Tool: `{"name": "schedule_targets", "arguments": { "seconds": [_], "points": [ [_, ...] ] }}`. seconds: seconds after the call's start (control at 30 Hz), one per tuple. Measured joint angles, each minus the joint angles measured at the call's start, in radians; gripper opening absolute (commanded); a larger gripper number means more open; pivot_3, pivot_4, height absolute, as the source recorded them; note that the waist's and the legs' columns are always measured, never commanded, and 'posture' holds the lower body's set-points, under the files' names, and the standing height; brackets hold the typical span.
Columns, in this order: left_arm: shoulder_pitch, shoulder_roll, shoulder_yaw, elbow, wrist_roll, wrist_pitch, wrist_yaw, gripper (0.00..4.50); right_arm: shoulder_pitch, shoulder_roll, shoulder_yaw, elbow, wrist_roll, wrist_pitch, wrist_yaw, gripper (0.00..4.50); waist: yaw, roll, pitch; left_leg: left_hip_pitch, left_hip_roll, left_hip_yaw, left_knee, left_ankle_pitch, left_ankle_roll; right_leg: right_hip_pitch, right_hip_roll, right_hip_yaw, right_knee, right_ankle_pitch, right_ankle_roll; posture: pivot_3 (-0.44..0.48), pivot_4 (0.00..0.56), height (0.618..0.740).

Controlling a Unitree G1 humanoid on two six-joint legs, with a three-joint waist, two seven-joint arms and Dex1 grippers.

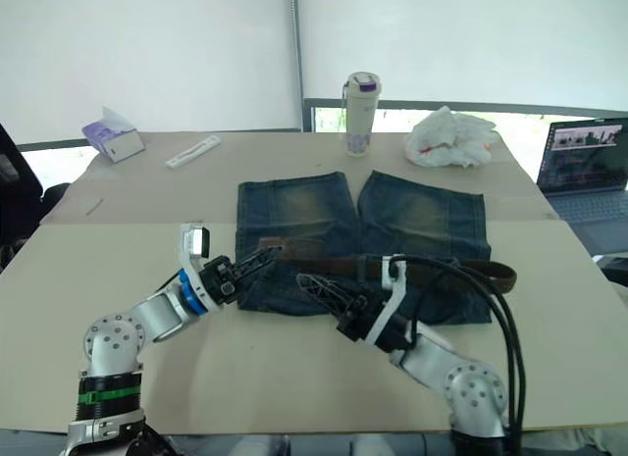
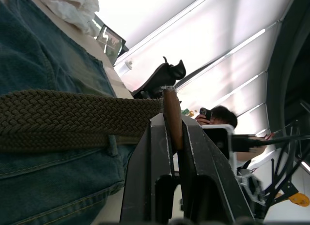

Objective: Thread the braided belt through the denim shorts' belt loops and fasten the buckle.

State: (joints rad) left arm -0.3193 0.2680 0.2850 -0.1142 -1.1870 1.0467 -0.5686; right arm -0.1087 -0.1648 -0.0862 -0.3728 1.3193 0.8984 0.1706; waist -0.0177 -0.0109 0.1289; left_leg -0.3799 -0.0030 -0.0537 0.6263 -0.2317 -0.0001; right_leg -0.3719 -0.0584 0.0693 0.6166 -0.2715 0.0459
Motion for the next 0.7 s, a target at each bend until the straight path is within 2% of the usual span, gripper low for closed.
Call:
{"name": "schedule_targets", "arguments": {
  "seconds": [0.27, 0.3, 0.37, 0.7],
  "points": [
    [0.007, 0.004, -0.001, 0.0, -0.02, -0.005, 0.007, 0.0, -0.089, 0.128, -0.029, 0.1, 0.006, -0.072, -0.019, 4.46, -0.004, 0.0, 0.0, 0.0, 0.0, 0.0, 0.0, 0.0, 0.0, -0.001, 0.002, 0.0, 0.001, 0.0, 0.0, 0.0, 0.15, 0.74],
    [0.008, 0.006, 0.0, 0.0, -0.02, -0.008, 0.007, 0.0, -0.09, 0.125, -0.035, 0.106, 0.007, -0.074, -0.012, 4.08, -0.002, 0.0, 0.0, 0.0, 0.0, 0.0, 0.0, 0.0, 0.0, -0.001, 0.002, 0.0, 0.001, 0.0, 0.0, 0.0, 0.15, 0.74],
    [0.014, 0.01, 0.0, 0.0, -0.02, -0.016, 0.006, 0.0, -0.09, 0.119, -0.041, 0.108, 0.007, -0.075, 0.002, 3.74, -0.002, 0.0, 0.0, 0.0, 0.0, 0.0, 0.0, 0.0, 0.0, -0.001, 0.001, 0.0, 0.0, 0.0, 0.0, 0.0, 0.15, 0.74],
    [0.024, 0.017, -0.011, 0.0, -0.02, -0.036, -0.003, 0.0, -0.099, 0.113, -0.04, 0.107, -0.002, -0.083, 0.03, 0.22, -0.006, 0.001, 0.0, 0.0, 0.0, 0.0, 0.0, 0.0, 0.0, -0.001, 0.002, 0.0, 0.001, 0.0, 0.0, 0.0, 0.15, 0.74]
  ]
}}
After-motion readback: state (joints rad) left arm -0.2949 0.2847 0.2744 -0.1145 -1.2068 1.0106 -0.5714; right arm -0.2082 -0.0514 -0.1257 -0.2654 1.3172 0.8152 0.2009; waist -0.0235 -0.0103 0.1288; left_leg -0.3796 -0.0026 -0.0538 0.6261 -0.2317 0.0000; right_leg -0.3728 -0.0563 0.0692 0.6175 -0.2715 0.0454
